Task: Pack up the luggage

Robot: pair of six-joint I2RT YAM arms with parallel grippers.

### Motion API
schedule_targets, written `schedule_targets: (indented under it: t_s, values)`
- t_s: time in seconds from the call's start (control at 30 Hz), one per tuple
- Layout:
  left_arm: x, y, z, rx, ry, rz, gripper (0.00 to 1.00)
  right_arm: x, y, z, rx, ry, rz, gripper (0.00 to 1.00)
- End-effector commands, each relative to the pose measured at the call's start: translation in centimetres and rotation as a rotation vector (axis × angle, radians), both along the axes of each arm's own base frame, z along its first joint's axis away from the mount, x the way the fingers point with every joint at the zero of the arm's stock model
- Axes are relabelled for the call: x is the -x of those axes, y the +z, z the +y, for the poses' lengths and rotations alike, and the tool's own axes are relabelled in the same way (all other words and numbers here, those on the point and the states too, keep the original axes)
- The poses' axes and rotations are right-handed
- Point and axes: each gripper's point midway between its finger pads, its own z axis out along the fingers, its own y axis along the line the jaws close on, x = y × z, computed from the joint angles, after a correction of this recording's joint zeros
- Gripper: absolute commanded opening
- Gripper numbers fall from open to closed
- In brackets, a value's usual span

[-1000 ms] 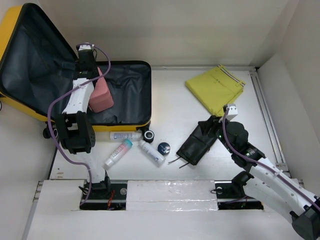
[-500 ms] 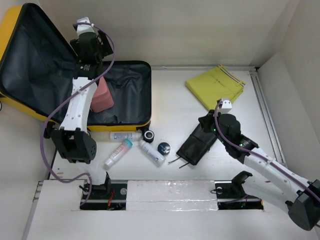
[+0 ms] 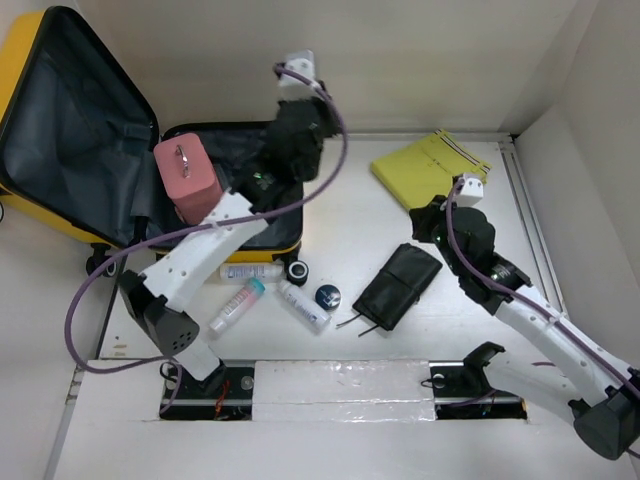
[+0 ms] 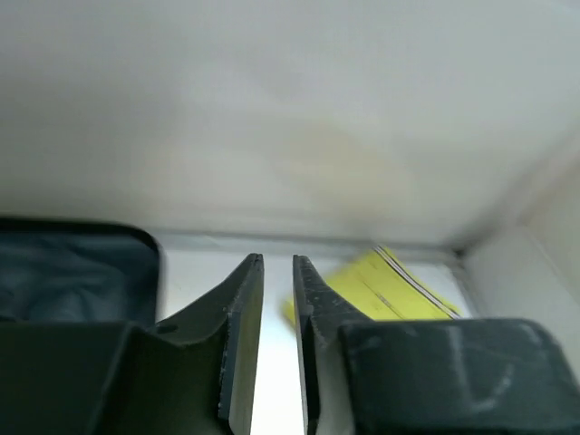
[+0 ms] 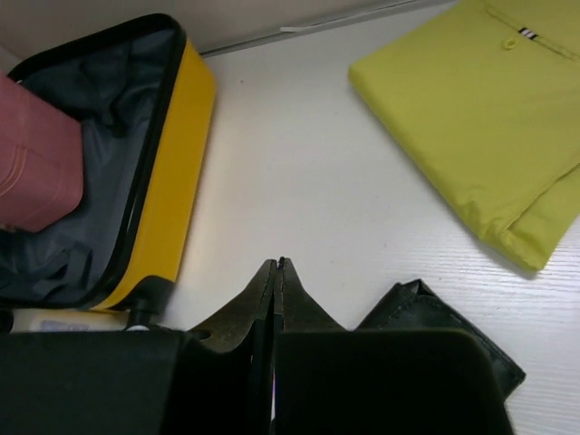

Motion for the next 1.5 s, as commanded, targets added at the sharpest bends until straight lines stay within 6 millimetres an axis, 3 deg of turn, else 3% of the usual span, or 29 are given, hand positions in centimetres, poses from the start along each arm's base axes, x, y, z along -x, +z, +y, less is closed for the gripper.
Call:
schedule_targets:
  t_s: [0.0,0.07,0.1,0.13,0.27,0.3,0.37,0.4,0.43,0.47,0.53,0.57,0.73,0.8,1.0,1.07,1.13,1.2,1.23,1.27,1.3,1.33,1.47]
  values:
    - [2.1,-4.3,-6.9,0.038,-0.067,0.069,0.16,-0.9,0.7,-1.8,0.036,-0.094,0.046,0.00]
    - [3.3,-7.1,-10.3,0.041,-0.112,0.122,0.26,-1.6,0.7,-3.4,0.025,-0.156,0.047,0.00]
    - [3.7,-10.2,-12.5,0.032,-0.124,0.175,0.28,-1.7,0.2,-4.0,0.018,-0.179,0.058,0.00]
    - [3.6,-11.7,-14.0,0.083,-0.156,0.218,0.30,-2.3,0.3,-5.8,0.006,-0.237,0.060,0.00]
    - [3.1,-18.3,-18.1,0.134,-0.215,0.372,0.34,-3.4,-0.5,-10.3,-0.056,-0.337,0.095,0.07]
    - [3.0,-19.2,-19.0,0.150,-0.232,0.394,0.34,-3.5,-0.6,-10.9,-0.064,-0.343,0.098,0.18]
    - [3.0,-21.7,-21.9,0.152,-0.309,0.451,0.34,-3.3,0.2,-12.1,-0.082,-0.361,0.079,0.31]
    - [2.8,-22.6,-22.5,0.158,-0.312,0.475,0.35,-3.3,0.2,-13.3,-0.090,-0.388,0.071,0.45]
    - [2.2,-23.3,-23.0,0.181,-0.313,0.493,0.35,-2.9,0.9,-13.9,-0.083,-0.395,0.046,0.52]
    - [1.3,-25.3,-23.8,0.186,-0.329,0.531,0.35,-2.8,1.1,-15.1,-0.072,-0.419,0.036,0.61]
    - [0.2,-27.5,-24.6,0.227,-0.345,0.583,0.35,-2.6,1.9,-16.2,-0.061,-0.447,0.021,0.62]
    - [-1.4,-29.9,-24.7,0.268,-0.322,0.628,0.35,-2.3,2.4,-16.4,-0.057,-0.443,0.013,0.62]
    - [-4.6,-35.9,-26.2,0.315,-0.277,0.719,0.43,-2.2,3.7,-13.5,-0.120,-0.281,-0.027,0.61]
    - [-4.9,-38.5,-26.6,0.303,-0.261,0.748,0.47,-2.1,3.9,-13.2,-0.126,-0.262,-0.045,0.61]
    - [-6.0,-40.2,-28.0,0.373,-0.263,0.732,0.50,-0.9,4.0,-11.8,-0.121,-0.176,-0.063,0.60]
    - [-6.3,-40.9,-28.6,0.376,-0.274,0.735,0.45,-0.8,3.8,-11.6,-0.121,-0.168,-0.054,0.60]
    - [-6.9,-41.0,-28.2,0.390,-0.261,0.736,0.39,-0.6,3.3,-11.4,-0.123,-0.156,-0.045,0.59]
    - [-7.3,-42.4,-27.6,0.402,-0.255,0.743,0.25,-0.4,3.0,-11.1,-0.125,-0.138,-0.042,0.59]
    - [-7.9,-42.0,-26.9,0.410,-0.245,0.736,0.19,-0.4,3.2,-11.1,-0.126,-0.137,-0.051,0.59]
    - [-8.3,-42.4,-25.7,0.420,-0.227,0.749,0.04,-0.4,3.2,-11.0,-0.117,-0.127,-0.053,0.59]
    - [-8.5,-42.3,-25.3,0.426,-0.233,0.753,0.00,-0.4,3.2,-11.0,-0.117,-0.127,-0.053,0.59]
    - [-8.4,-41.8,-25.5,0.432,-0.256,0.736,0.00,-0.4,3.2,-11.0,-0.104,-0.124,-0.055,0.59]
    - [-9.1,-39.3,-22.8,0.346,-0.216,0.662,0.00,-0.4,2.6,-10.8,-0.086,-0.102,-0.038,0.59]
